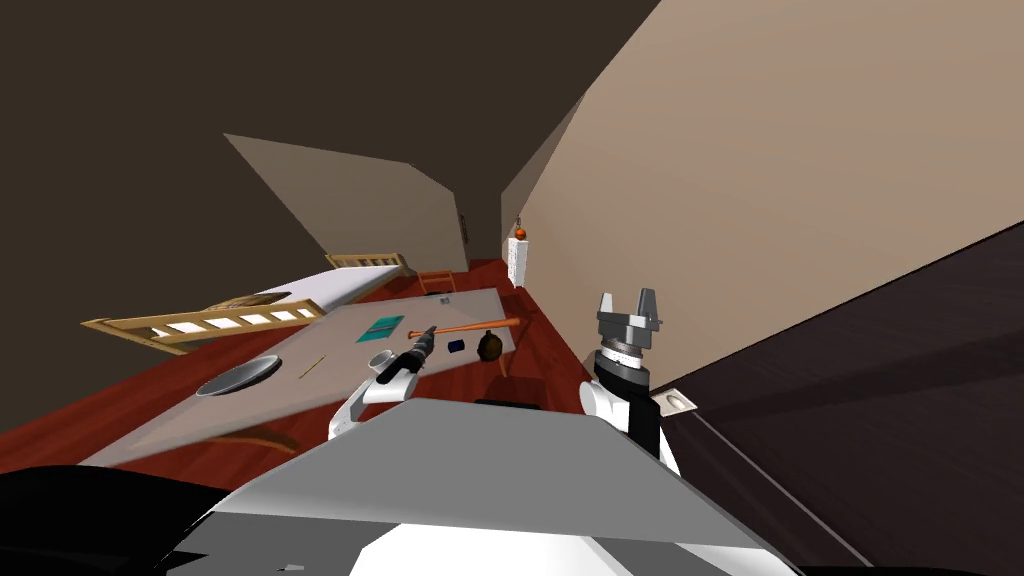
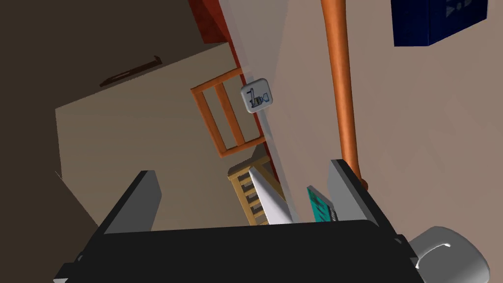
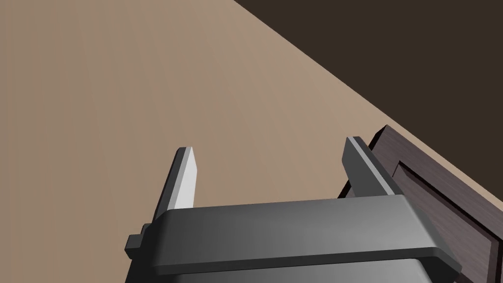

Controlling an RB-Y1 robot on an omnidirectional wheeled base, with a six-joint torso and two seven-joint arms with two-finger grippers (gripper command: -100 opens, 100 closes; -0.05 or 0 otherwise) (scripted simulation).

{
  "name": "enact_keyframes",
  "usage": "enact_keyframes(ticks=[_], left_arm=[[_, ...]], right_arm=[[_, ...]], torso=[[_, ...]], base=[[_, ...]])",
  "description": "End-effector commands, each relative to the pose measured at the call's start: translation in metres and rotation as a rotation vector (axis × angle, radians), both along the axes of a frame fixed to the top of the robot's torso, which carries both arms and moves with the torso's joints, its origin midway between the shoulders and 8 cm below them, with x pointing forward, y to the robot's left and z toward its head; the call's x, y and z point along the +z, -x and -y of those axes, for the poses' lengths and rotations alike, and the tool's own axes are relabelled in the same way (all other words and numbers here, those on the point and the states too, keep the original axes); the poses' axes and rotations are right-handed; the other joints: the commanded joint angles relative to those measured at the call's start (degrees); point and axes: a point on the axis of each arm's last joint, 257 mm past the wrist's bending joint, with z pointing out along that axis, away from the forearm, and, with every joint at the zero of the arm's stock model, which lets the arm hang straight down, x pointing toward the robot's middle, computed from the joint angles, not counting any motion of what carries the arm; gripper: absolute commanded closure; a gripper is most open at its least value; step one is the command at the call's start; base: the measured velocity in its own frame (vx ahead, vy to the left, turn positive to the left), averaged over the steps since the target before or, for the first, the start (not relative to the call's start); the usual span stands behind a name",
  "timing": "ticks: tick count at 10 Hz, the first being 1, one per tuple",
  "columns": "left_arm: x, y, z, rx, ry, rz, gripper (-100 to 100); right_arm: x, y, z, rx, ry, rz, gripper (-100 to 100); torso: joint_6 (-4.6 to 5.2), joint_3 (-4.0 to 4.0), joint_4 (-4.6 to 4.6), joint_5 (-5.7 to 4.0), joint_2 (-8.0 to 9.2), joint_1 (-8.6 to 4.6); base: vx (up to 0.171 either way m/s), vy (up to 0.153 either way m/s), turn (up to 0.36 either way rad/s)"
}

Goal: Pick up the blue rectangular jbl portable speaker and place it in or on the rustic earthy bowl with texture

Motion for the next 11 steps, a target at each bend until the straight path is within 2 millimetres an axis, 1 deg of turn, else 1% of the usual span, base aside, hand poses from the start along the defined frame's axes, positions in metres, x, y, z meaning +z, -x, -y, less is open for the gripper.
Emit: enact_keyframes(ticks=[1,2,3,4,5,6,7,8,9,10,11], left_arm=[[-0.02,0.008,-0.019,0.039,0.012,-0.068,-100],[-0.03,0.013,-0.021,0.047,0.016,-0.094,-100],[-0.04,0.017,-0.036,0.079,0.027,-0.133,-100],[-0.051,0.024,-0.039,0.089,0.033,-0.163,-100],[-0.06,0.029,-0.054,0.123,0.045,-0.199,-100],[-0.07,0.036,-0.056,0.133,0.052,-0.231,-100],[-0.08,0.043,-0.07,0.17,0.069,-0.268,-100],[-0.088,0.049,-0.072,0.178,0.075,-0.295,-100],[-0.088,0.049,-0.072,0.178,0.075,-0.295,-100],[-0.099,0.059,-0.085,0.22,0.1,-0.344,-100],[-0.105,0.063,-0.087,0.226,0.102,-0.356,-100]], right_arm=[[0.0,0.0,0.0,0.0,0.0,0.0,0],[0.0,0.0,0.0,0.0,0.0,0.0,0],[0.0,0.0,0.0,0.0,0.0,0.0,0],[0.0,0.0,0.0,0.0,0.0,0.0,0],[0.0,0.0,0.0,0.0,0.0,0.0,0],[0.0,0.0,0.0,0.0,0.0,0.0,0],[0.0,0.0,0.0,0.0,0.0,0.0,0],[0.0,0.0,0.0,0.0,0.0,0.0,0],[0.0,0.0,0.0,0.0,0.0,0.0,0],[0.0,0.0,0.0,0.0,0.0,0.0,0],[0.0,0.0,0.0,0.0,0.0,0.0,0]], torso=[[0.0,0.0,0.0,0.0,0.0,0.0],[0.04,-0.01,0.0,0.0,-0.02,0.01],[-0.02,-0.01,-0.01,0.0,-0.02,0.02],[0.03,-0.01,0.0,0.0,-0.01,0.01],[-0.01,-0.02,-0.01,0.0,-0.03,0.0],[0.02,-0.03,-0.01,0.0,-0.05,0.0],[-0.01,-0.03,-0.01,0.0,-0.06,0.0],[0.01,-0.03,-0.01,-0.01,-0.05,0.0],[-0.01,-0.04,-0.01,0.0,-0.06,-0.01],[-0.04,-0.05,-0.02,-0.01,-0.08,-0.04],[0.02,-0.05,-0.02,-0.01,-0.09,-0.03]], base=[[-0.015,0.028,-0.253],[-0.016,0.029,-0.121],[-0.019,0.022,-0.245],[-0.015,0.022,-0.123],[-0.012,0.021,-0.206],[-0.01,0.024,-0.125],[-0.011,0.023,-0.224],[-0.008,0.023,-0.137],[-0.002,0.01,0.007],[-0.004,0.012,-0.215],[-0.004,0.019,-0.141]])
